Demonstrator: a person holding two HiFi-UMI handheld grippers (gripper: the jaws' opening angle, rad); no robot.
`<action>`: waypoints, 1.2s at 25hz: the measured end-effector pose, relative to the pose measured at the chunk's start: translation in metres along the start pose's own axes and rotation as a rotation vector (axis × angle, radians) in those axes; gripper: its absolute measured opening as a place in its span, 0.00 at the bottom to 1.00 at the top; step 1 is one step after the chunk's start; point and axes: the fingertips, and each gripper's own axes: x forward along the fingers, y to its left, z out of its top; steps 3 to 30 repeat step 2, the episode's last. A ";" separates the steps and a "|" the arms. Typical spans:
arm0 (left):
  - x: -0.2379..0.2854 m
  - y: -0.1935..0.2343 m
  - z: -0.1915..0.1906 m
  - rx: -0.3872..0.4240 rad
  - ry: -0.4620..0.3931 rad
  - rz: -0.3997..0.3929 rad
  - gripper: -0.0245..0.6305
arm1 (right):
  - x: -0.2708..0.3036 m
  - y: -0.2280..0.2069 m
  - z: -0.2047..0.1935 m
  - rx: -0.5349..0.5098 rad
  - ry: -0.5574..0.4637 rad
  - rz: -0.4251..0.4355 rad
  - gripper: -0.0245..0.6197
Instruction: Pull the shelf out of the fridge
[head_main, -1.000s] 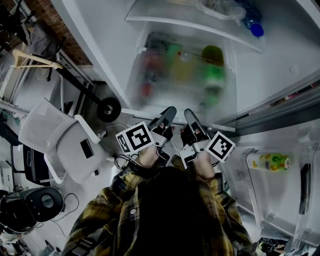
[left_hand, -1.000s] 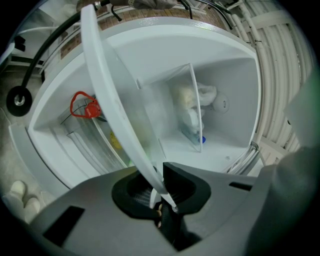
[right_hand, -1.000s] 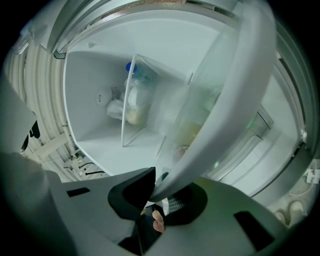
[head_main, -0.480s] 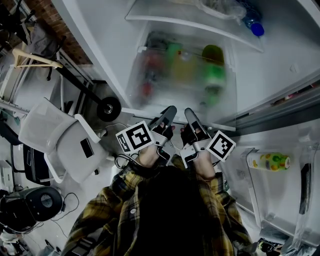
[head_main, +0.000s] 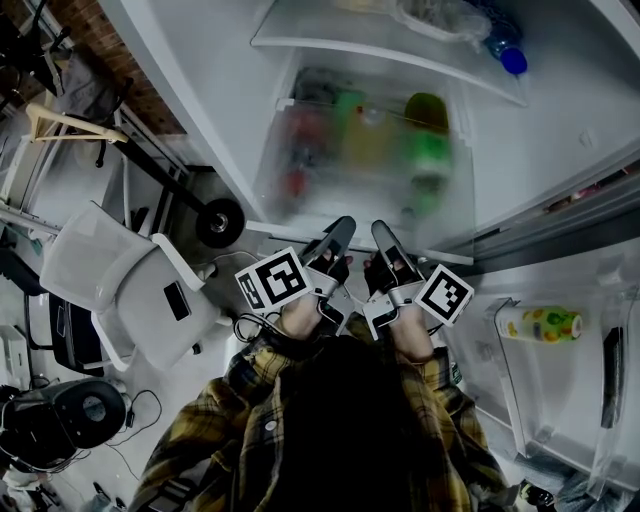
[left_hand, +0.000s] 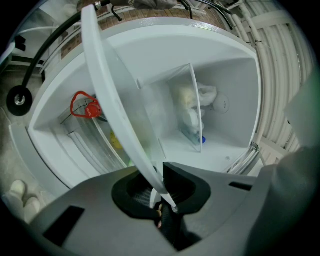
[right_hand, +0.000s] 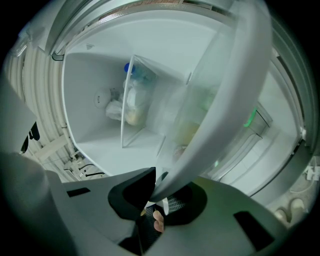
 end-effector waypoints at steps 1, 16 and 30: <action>0.000 0.000 0.000 0.001 0.001 0.000 0.11 | 0.000 0.000 0.000 0.000 -0.001 0.000 0.13; 0.001 0.000 0.000 0.002 0.002 0.000 0.11 | 0.000 0.000 0.001 -0.001 -0.002 0.000 0.13; 0.001 0.000 0.000 0.002 0.002 0.000 0.11 | 0.000 0.000 0.001 -0.001 -0.002 0.000 0.13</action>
